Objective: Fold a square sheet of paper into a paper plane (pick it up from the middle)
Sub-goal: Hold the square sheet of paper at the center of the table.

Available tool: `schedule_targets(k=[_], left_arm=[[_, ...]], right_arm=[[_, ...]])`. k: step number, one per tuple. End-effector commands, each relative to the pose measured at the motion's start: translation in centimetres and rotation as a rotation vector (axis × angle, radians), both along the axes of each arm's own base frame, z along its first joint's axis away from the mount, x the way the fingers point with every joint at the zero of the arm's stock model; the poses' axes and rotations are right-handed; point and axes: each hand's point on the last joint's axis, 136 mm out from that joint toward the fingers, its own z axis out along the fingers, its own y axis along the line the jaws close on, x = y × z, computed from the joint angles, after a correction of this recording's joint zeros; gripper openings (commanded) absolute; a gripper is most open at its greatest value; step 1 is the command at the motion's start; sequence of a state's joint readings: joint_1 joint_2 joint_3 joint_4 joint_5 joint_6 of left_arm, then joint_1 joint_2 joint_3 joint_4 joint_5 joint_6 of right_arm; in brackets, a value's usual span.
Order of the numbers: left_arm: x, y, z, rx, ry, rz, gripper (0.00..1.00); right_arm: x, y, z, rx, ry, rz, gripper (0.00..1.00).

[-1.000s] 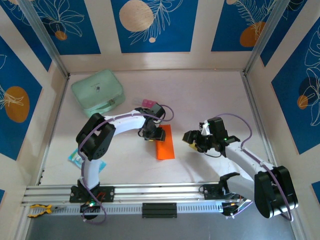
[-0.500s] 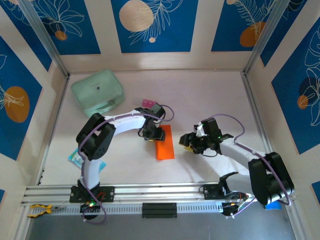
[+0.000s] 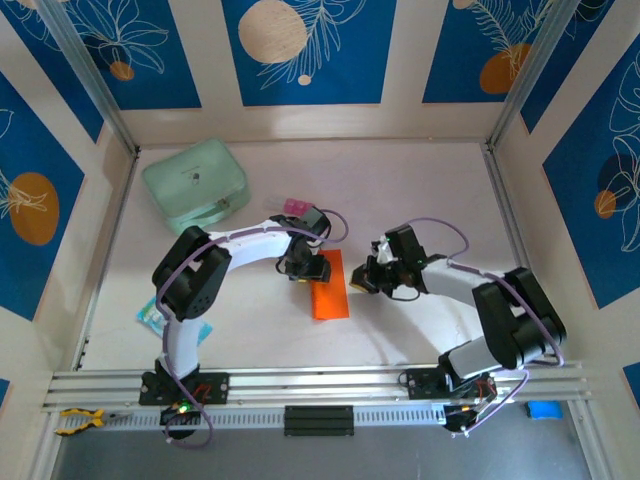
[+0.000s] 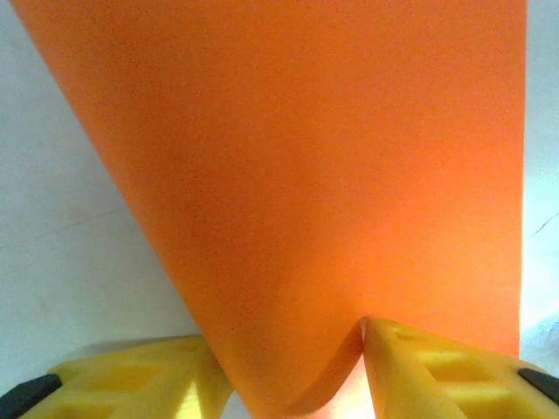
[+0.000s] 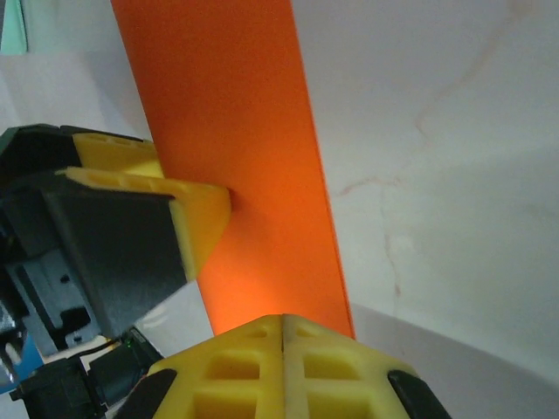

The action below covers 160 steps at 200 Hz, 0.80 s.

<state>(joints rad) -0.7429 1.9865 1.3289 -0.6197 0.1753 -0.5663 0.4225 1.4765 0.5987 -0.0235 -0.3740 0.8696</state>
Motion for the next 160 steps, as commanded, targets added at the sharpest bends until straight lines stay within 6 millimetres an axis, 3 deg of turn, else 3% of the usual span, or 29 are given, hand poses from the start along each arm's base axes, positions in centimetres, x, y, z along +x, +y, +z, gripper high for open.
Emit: schedule_targets(k=[1,102,160], left_arm=[[-0.4,4.1,-4.8,0.188,0.029,0.013,0.51],[-0.4,4.1,-4.9,0.186,0.031,0.014,0.51],[-0.4,4.0,-5.0,0.179,0.033,0.016,0.51]], right_arm=[[1.0,1.6,0.4,0.015,-0.015,0.032,0.00],[2.0,4.7,-2.1,-0.037,0.039,0.096,0.00],[0.6,3.0,-5.8,-0.163,0.131,0.099,0.00]])
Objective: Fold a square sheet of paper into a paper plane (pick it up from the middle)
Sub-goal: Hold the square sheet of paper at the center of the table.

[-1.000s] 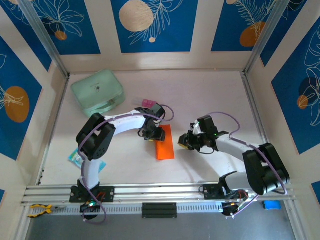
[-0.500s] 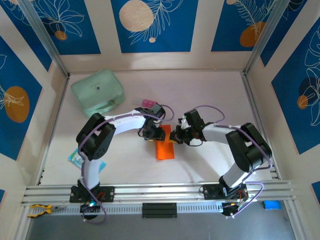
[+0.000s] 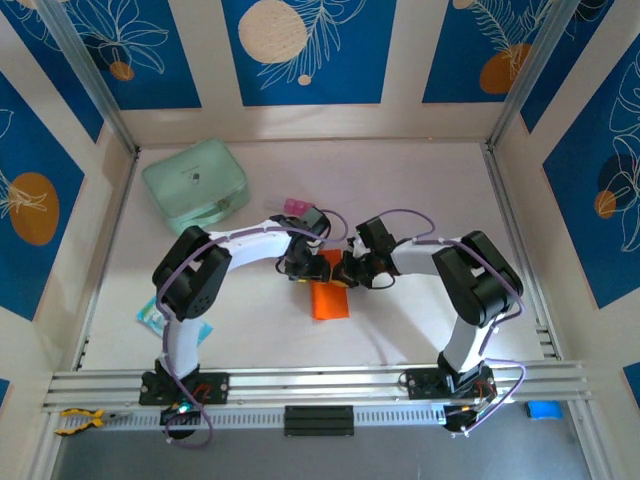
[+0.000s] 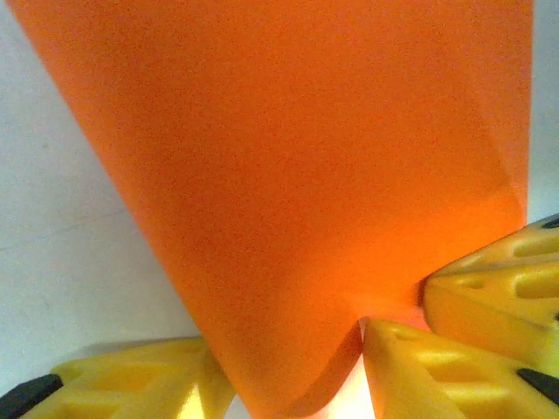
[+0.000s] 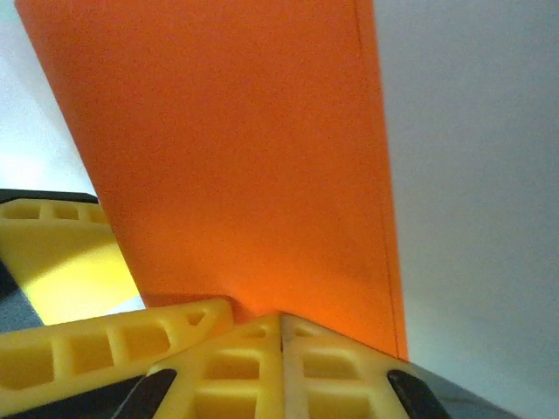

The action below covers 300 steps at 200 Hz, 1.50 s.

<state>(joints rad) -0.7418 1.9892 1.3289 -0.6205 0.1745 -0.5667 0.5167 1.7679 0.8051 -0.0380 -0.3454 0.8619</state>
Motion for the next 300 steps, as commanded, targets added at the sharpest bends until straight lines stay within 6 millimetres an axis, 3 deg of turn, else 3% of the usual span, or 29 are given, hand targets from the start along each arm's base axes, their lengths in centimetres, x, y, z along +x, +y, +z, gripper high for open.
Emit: schedule_targets(k=[1,48,98,131,156,189,233,300], left_arm=[[-0.4,3.9,-4.8,0.175,0.030,0.014,0.51],[0.1,2.9,-3.1,0.108,0.004,0.036,0.53],[2.1,2.2,3.0,-0.055,-0.114,0.093,0.59],[2.3,1.8,6.0,-0.215,-0.153,0.109,0.61],[2.0,0.0,7.2,-0.406,-0.129,0.088,0.43],[1.5,-2.7,8.5,-0.637,-0.086,0.063,0.03],[1.4,-4.1,7.8,-0.740,-0.030,0.072,0.00],[0.9,-4.1,4.2,-0.711,0.049,0.102,0.00]], right_arm=[[-1.5,-1.2,-2.4,-0.098,0.056,0.015,0.00],[-2.3,-3.3,-4.1,-0.193,0.050,0.062,0.00],[-0.6,-4.7,-3.3,-0.150,0.009,0.097,0.00],[0.1,-4.3,-2.9,-0.120,-0.002,0.130,0.00],[0.5,-4.3,-3.1,-0.143,0.003,0.133,0.00],[0.3,-4.5,-3.6,-0.157,0.021,0.125,0.00],[0.2,-4.8,-3.8,-0.169,0.031,0.115,0.00],[0.0,-5.0,-4.0,-0.175,0.041,0.109,0.00]])
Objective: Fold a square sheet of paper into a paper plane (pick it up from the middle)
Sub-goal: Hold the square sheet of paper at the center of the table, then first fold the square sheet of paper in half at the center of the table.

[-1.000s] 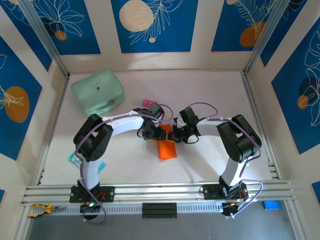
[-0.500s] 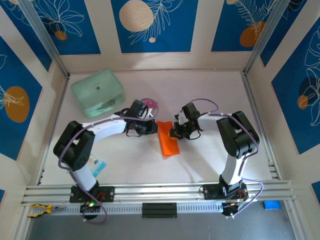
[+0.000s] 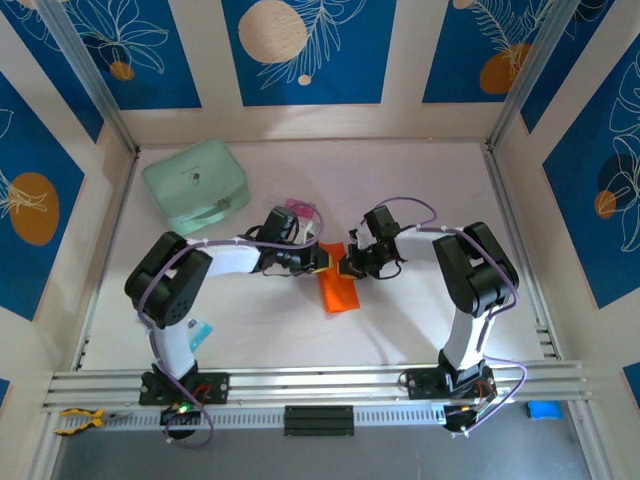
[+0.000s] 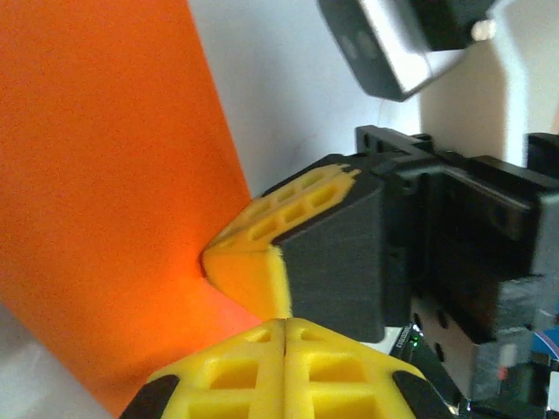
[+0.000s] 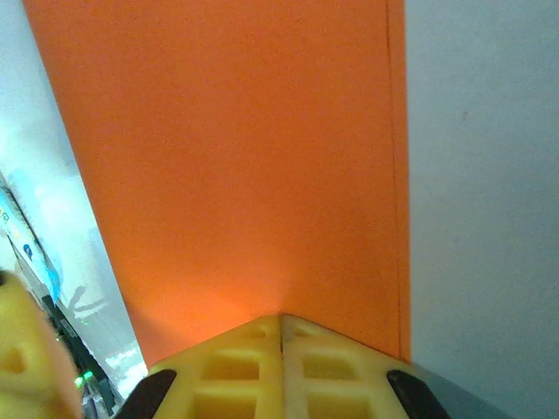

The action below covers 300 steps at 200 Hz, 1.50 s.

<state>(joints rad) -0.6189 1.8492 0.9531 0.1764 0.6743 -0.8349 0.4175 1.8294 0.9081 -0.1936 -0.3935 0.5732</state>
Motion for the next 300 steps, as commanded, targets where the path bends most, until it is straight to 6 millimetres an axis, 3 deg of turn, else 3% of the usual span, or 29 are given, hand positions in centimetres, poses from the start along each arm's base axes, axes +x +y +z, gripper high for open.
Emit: schedule_targets(k=[1,43,86,114,138,176,202,260,300], left_arm=[[-0.4,0.1,-1.0,-0.008,0.029,-0.009,0.00],[-1.6,1.3,-3.6,0.066,0.055,-0.018,0.00],[-3.2,3.9,-7.0,0.207,0.061,-0.037,0.00],[-4.1,5.3,-8.1,0.270,0.053,-0.042,0.00],[-3.6,4.8,-6.6,0.237,0.037,-0.027,0.00],[-2.3,2.1,-0.3,0.073,0.008,0.018,0.00],[-2.9,0.7,0.6,0.049,0.024,-0.015,0.00],[-4.4,1.2,-3.5,0.118,0.117,-0.034,0.00],[-6.5,3.8,-7.0,0.247,0.146,-0.066,0.00]], right_arm=[[-2.1,-2.7,-3.8,-0.158,0.103,-0.031,0.00],[-2.1,-2.8,-3.9,-0.163,0.106,-0.033,0.00],[-2.3,-2.9,-4.1,-0.169,0.111,-0.037,0.00],[-2.6,-3.0,-4.3,-0.171,0.116,-0.039,0.00],[-2.6,-3.1,-4.3,-0.174,0.115,-0.043,0.00],[-2.6,-3.3,-4.2,-0.177,0.109,-0.047,0.00],[-2.6,-3.2,-4.1,-0.176,0.106,-0.047,0.00],[-2.8,-3.3,-4.2,-0.179,0.110,-0.048,0.00],[-2.9,-3.5,-4.3,-0.184,0.111,-0.050,0.00]])
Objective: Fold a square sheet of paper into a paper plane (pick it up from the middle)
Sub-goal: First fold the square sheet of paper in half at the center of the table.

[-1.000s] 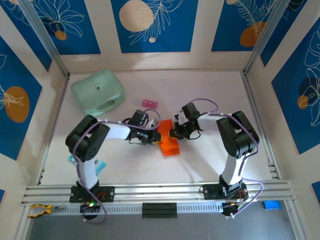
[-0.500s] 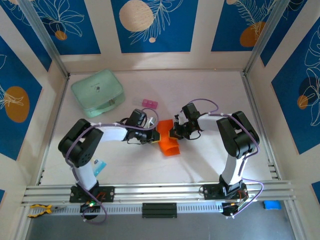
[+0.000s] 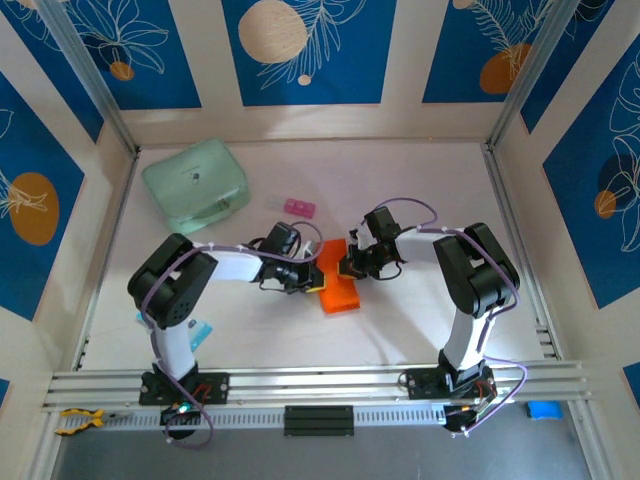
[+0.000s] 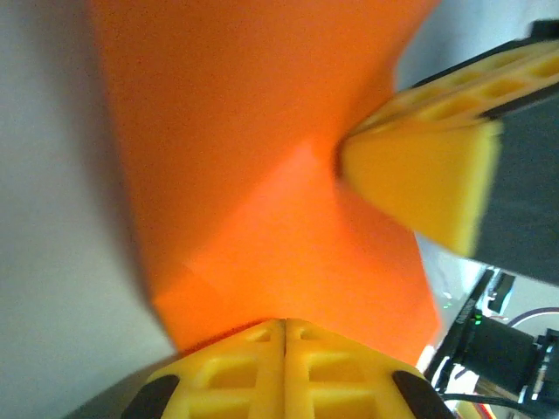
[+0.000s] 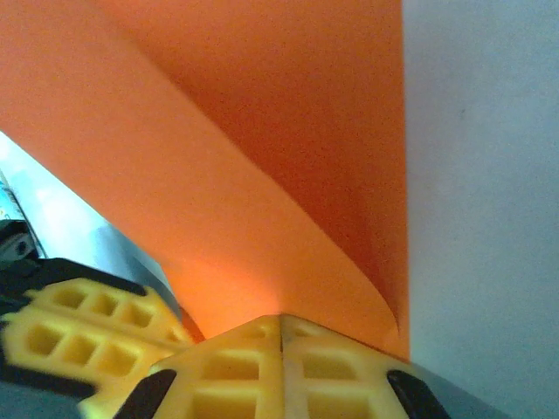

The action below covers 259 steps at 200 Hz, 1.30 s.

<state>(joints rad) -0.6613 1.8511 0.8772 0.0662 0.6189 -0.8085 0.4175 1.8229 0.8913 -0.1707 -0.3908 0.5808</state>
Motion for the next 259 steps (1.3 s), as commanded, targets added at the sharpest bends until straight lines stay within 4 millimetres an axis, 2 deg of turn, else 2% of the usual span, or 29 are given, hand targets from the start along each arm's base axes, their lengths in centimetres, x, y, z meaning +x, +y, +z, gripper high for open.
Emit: schedule_targets(k=[1,20,38,86,115,137,166,223,241,259], left_arm=[[-2.4,2.1,-2.6,0.100,0.044,-0.045,0.00],[-3.1,3.2,-3.3,0.150,0.035,-0.060,0.00],[-2.9,3.4,-2.8,0.160,0.010,-0.068,0.00],[-0.2,0.3,2.4,0.015,-0.059,-0.015,0.00],[0.3,-1.1,3.0,-0.042,-0.053,-0.011,0.00],[-0.2,-2.0,2.8,-0.074,-0.035,-0.016,0.00],[-1.1,-1.9,1.5,-0.064,-0.002,-0.022,0.00],[-5.3,2.1,-3.7,0.086,0.083,-0.070,0.00],[-6.2,2.7,-4.1,0.095,0.088,-0.089,0.00],[-6.0,2.7,-3.3,0.090,0.061,-0.098,0.00]], right_arm=[[-2.9,-3.4,-4.2,-0.186,0.119,-0.044,0.00],[-2.9,-3.4,-4.3,-0.186,0.119,-0.044,0.00],[-2.9,-3.4,-4.2,-0.188,0.119,-0.043,0.00],[-3.0,-3.5,-4.3,-0.192,0.123,-0.046,0.00],[-3.0,-3.6,-4.4,-0.194,0.124,-0.048,0.00],[-3.0,-3.6,-4.4,-0.196,0.124,-0.049,0.00],[-3.2,-3.6,-4.4,-0.196,0.126,-0.050,0.00],[-3.3,-3.7,-4.5,-0.199,0.127,-0.047,0.00],[-3.3,-3.7,-4.5,-0.201,0.127,-0.049,0.00],[-3.3,-3.7,-4.6,-0.202,0.129,-0.049,0.00]])
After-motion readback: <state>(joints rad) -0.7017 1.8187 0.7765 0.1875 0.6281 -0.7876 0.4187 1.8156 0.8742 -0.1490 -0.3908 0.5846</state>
